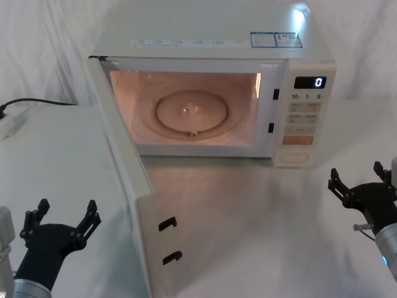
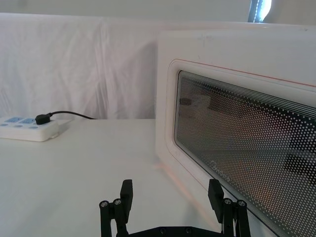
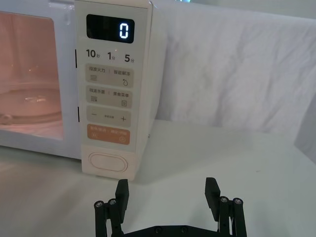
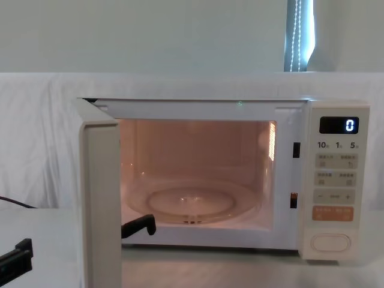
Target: Press the button to open the microwave door with one hand; close the microwave door with the other hand.
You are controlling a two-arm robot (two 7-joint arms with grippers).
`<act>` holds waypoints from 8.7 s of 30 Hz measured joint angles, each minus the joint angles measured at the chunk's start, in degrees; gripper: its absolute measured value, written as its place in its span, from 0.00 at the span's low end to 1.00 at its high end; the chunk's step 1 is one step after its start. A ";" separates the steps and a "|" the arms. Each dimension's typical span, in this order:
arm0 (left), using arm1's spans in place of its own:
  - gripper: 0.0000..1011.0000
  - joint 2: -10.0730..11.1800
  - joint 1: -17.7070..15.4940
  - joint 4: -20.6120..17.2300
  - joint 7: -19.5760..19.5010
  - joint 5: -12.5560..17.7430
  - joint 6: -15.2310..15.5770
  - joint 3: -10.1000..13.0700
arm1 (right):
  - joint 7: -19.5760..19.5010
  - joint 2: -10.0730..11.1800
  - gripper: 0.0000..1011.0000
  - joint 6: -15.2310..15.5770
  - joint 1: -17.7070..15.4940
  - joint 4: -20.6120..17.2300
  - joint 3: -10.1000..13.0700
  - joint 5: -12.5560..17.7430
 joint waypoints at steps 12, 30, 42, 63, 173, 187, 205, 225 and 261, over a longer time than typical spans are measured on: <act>0.99 0.00 0.00 0.00 0.00 0.00 0.00 0.00 | 0.03 0.00 0.99 0.00 0.00 0.00 0.00 0.00; 0.99 0.00 0.00 0.00 0.00 0.00 0.00 0.00 | 0.03 0.00 0.99 0.00 0.00 0.00 0.00 0.00; 0.99 0.00 0.00 0.00 0.00 0.00 0.00 0.00 | 0.03 0.00 0.99 0.00 0.00 0.00 0.00 0.00; 0.99 0.00 0.00 0.00 0.00 0.00 0.00 0.00 | 0.03 0.00 0.99 0.01 0.00 0.00 0.00 0.00; 0.00 13.31 -4.48 -11.90 -16.01 -21.58 15.75 -2.58 | 0.03 0.00 0.99 0.01 0.00 0.00 0.00 0.00; 0.00 13.19 -11.10 -9.29 -13.05 -19.05 14.76 4.28 | 0.03 0.00 0.99 0.01 0.00 0.00 0.00 -0.01; 0.00 8.36 -22.29 -0.47 -8.56 -13.44 14.37 12.19 | 0.03 0.00 0.99 0.01 0.00 0.00 0.00 0.00; 0.00 0.93 -32.88 12.69 -7.70 -4.77 13.34 16.81 | 0.03 0.00 0.99 0.01 0.00 0.00 0.00 0.00; 0.00 -8.23 -41.20 23.38 -8.33 0.45 12.95 16.23 | 0.03 0.00 0.99 0.01 0.00 0.00 0.00 0.00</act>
